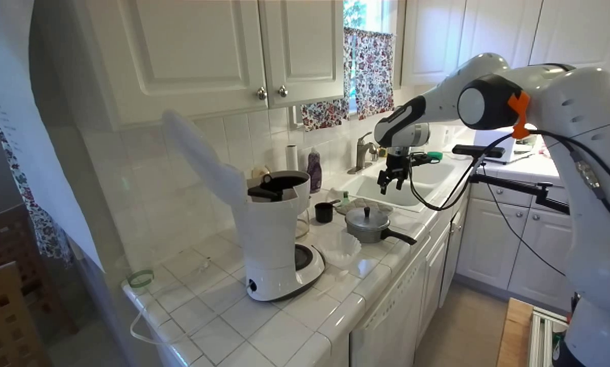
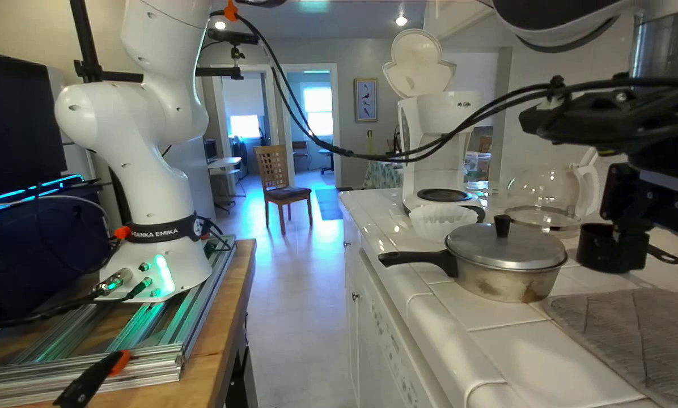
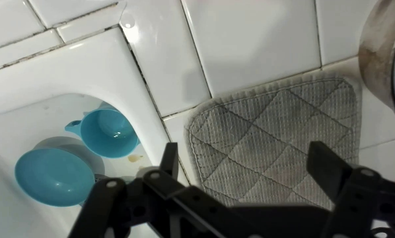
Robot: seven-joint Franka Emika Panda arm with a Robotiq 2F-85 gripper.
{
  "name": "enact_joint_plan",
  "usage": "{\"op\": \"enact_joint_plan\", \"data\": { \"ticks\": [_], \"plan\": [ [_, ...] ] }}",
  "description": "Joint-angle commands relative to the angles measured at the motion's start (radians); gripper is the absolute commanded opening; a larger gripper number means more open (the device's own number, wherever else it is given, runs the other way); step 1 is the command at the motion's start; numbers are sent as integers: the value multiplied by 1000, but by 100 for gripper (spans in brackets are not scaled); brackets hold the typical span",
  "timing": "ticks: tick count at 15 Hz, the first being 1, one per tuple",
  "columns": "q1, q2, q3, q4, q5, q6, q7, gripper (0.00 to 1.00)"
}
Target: Use the grey mat to remove the lid from the pot
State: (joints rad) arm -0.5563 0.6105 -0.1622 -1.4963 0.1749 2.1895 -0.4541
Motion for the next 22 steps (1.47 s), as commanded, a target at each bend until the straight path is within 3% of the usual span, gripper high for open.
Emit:
{"op": "enact_joint_plan", "data": {
  "ticks": [1,11,12,22],
  "plan": [
    [-36,72,41,82,35,19,-47,100],
    [-57,161,110,184,36,-12,-43,100],
    [-39,136,86,138,2,10,-24,100],
    [-42,144,95,154,4,8,-24,100]
  ]
}}
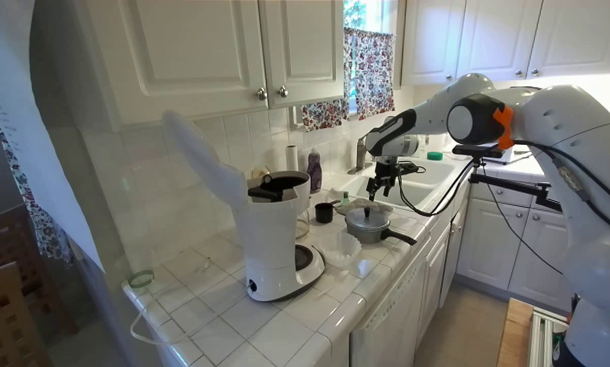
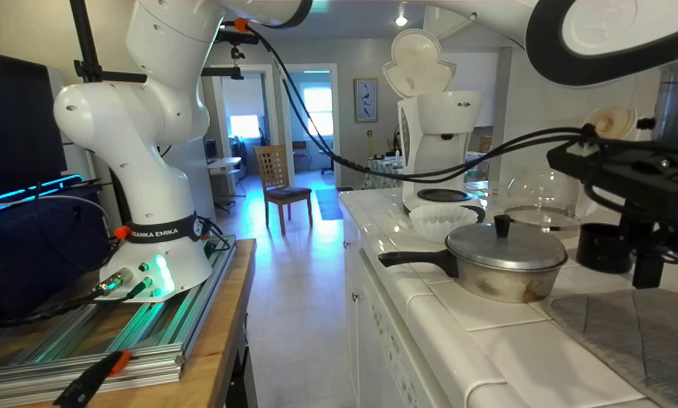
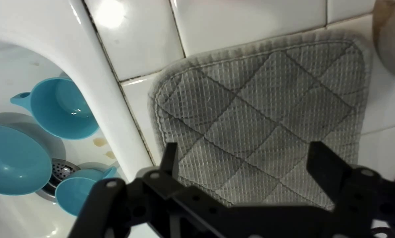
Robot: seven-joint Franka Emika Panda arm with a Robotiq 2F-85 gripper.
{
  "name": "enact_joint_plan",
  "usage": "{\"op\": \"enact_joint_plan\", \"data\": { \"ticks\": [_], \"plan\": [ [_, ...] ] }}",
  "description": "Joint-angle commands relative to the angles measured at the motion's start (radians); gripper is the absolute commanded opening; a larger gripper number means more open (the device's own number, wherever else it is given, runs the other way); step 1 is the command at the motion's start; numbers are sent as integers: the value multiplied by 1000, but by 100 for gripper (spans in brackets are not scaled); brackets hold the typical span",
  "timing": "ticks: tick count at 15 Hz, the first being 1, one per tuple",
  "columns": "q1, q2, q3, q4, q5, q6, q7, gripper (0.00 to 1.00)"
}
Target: Use the grey mat to remove the lid from the pot
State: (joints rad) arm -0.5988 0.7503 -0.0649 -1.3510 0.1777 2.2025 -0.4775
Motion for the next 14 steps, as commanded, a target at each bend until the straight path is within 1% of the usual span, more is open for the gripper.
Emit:
{"op": "enact_joint_plan", "data": {
  "ticks": [1,10,14],
  "plan": [
    [1,5,-2,9,2,-5,-1,100],
    [1,5,-2,9,2,-5,-1,100],
    [12,24,-2,38,-3,-24,11,100]
  ]
}}
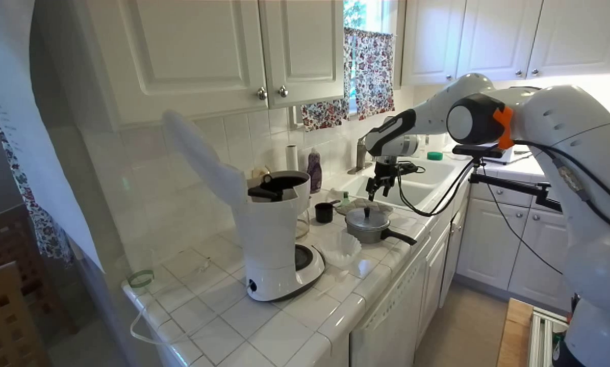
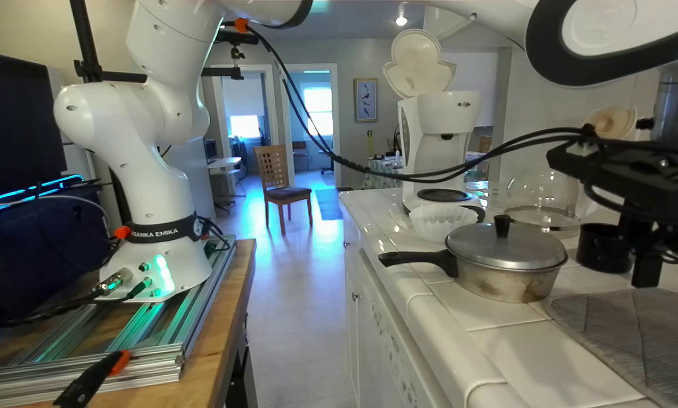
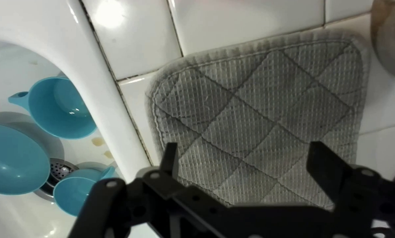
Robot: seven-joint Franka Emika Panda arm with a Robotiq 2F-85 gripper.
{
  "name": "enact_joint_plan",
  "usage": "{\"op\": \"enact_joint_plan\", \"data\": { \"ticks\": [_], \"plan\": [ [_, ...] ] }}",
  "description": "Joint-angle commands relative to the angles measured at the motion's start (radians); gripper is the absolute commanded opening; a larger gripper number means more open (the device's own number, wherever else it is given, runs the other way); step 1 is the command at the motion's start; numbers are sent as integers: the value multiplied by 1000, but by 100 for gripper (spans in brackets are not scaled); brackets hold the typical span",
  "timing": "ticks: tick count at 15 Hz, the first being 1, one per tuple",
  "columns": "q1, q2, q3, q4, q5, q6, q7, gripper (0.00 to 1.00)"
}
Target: Use the grey mat to remove the lid from the pot
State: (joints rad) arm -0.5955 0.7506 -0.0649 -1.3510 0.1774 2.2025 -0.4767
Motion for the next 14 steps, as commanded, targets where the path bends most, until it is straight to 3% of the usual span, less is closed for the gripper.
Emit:
{"op": "enact_joint_plan", "data": {
  "ticks": [1,14],
  "plan": [
    [14,28,-5,40,-8,-19,14,100],
    [14,131,7,161,-12,-47,-2,100]
  ]
}}
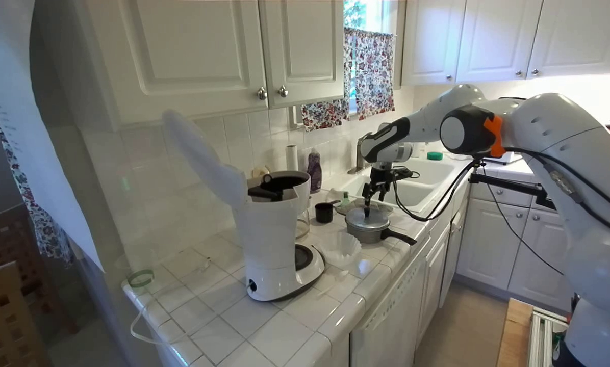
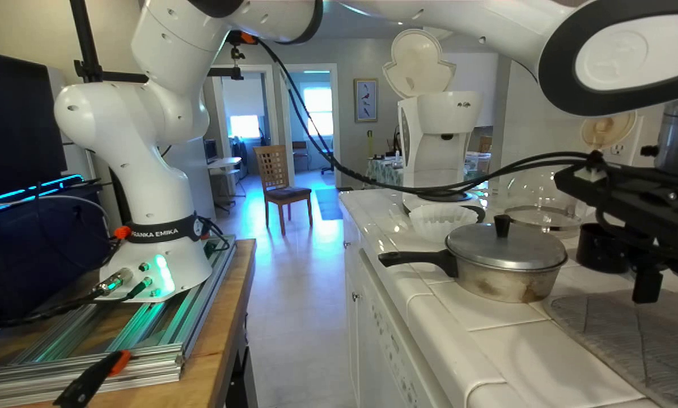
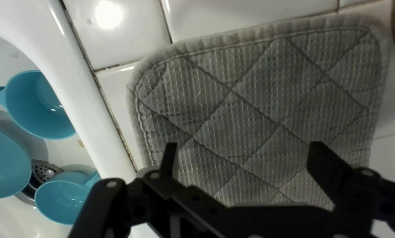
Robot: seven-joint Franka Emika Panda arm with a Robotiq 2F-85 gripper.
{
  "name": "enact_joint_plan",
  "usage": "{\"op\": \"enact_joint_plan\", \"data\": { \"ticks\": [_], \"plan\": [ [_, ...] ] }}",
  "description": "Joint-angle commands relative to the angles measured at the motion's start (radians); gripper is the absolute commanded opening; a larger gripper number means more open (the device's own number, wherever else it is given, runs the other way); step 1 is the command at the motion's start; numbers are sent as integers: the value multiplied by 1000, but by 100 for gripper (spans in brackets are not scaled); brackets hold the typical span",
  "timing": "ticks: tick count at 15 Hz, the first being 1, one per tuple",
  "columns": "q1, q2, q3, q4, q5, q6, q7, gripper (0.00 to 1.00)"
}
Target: Use the grey mat to remove the lid from the pot
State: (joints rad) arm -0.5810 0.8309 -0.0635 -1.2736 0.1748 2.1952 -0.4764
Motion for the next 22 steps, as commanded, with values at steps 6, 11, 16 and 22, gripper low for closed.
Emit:
{"op": "enact_joint_plan", "data": {
  "ticks": [6,11,16,22],
  "plan": [
    [16,101,2,167,-24,-128,8,100],
    [27,143,-4,216,-37,-128,8,100],
    [42,169,-13,247,-46,-130,9,59],
    [52,182,-27,275,-54,-132,15,16]
  ]
}}
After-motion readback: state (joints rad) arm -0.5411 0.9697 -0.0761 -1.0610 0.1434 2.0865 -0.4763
